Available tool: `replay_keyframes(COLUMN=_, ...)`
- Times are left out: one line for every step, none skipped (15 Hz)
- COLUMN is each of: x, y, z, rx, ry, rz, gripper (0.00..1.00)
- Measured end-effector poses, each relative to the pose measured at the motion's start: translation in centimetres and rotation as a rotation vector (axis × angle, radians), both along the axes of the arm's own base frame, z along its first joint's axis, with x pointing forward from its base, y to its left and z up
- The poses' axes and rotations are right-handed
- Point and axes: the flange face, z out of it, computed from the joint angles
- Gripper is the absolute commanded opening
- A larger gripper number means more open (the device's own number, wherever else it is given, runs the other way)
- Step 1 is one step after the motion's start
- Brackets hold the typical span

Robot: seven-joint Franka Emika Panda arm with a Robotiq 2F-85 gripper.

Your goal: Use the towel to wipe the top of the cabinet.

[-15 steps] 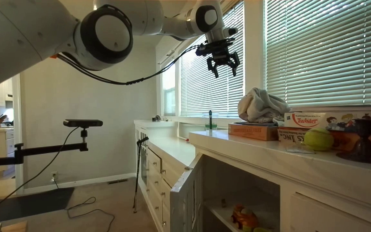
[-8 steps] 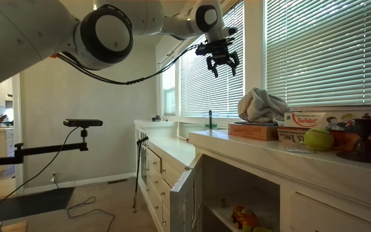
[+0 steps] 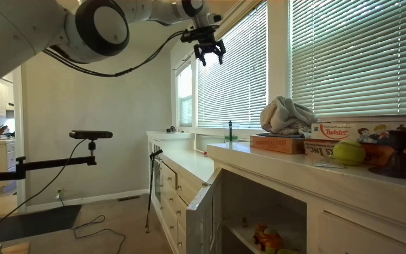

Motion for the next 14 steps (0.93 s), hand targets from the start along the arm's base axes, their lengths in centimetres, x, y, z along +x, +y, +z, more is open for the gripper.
replay_keyframes(x=-1.0, y=1.8, z=0.7, rx=0.018, ry=0.011, rz=0.006, gripper=1.0)
replay_keyframes(x=-1.8, y=3.5, z=0.9, rx=0.04, ry=0.026, rz=0.008, gripper=1.0)
replay_keyframes(x=-2.3, y=5.0, z=0.8, rx=0.066, ry=0.042, rz=0.004, gripper=1.0)
replay_keyframes(x=-2.5, y=6.2, z=0.6, rx=0.087, ry=0.058, rz=-0.002, gripper=1.0)
replay_keyframes(x=-2.7, y=7.2, z=0.2, rx=0.107, ry=0.074, rz=-0.013, gripper=1.0)
replay_keyframes(x=-2.6, y=7.9, z=-0.3, rx=0.125, ry=0.088, rz=-0.025, gripper=1.0)
replay_keyframes(x=-2.4, y=8.3, z=-0.9, rx=0.144, ry=0.103, rz=-0.041, gripper=1.0)
replay_keyframes(x=-2.0, y=8.6, z=-1.6, rx=0.164, ry=0.12, rz=-0.062, gripper=1.0)
replay_keyframes(x=-1.7, y=8.7, z=-2.3, rx=0.186, ry=0.138, rz=-0.091, gripper=1.0)
replay_keyframes(x=-1.2, y=8.7, z=-2.9, rx=0.207, ry=0.155, rz=-0.125, gripper=1.0)
replay_keyframes(x=-0.8, y=8.7, z=-3.6, rx=0.228, ry=0.17, rz=-0.163, gripper=1.0)
replay_keyframes(x=-0.4, y=8.6, z=-4.2, rx=0.248, ry=0.184, rz=-0.202, gripper=1.0)
replay_keyframes(x=-0.1, y=8.4, z=-4.6, rx=0.265, ry=0.193, rz=-0.236, gripper=1.0)
replay_keyframes(x=0.2, y=8.2, z=-4.9, rx=0.28, ry=0.194, rz=-0.263, gripper=1.0)
